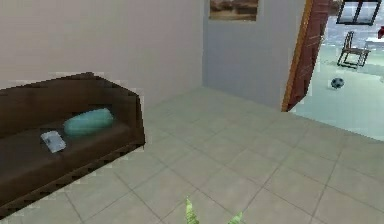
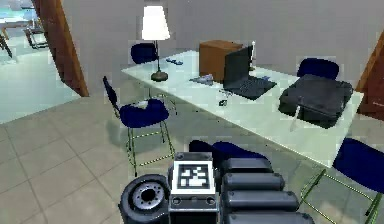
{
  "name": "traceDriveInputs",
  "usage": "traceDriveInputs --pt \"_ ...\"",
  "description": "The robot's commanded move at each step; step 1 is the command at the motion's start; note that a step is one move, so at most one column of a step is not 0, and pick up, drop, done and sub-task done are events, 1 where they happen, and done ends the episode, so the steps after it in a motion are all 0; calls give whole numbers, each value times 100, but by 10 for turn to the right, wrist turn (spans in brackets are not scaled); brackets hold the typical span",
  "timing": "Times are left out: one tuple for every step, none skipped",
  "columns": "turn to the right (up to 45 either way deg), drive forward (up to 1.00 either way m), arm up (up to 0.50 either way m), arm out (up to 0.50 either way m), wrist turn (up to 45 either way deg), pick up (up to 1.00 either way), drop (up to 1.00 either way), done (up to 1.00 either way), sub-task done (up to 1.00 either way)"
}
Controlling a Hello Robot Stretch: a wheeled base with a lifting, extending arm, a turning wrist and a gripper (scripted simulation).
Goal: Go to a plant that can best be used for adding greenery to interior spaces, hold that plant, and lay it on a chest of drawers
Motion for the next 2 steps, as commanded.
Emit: traceDriveInputs --pt "270 0 0 0 0 0 0 0 0" --pt "0 10 0 0 0 0 0 0 0"
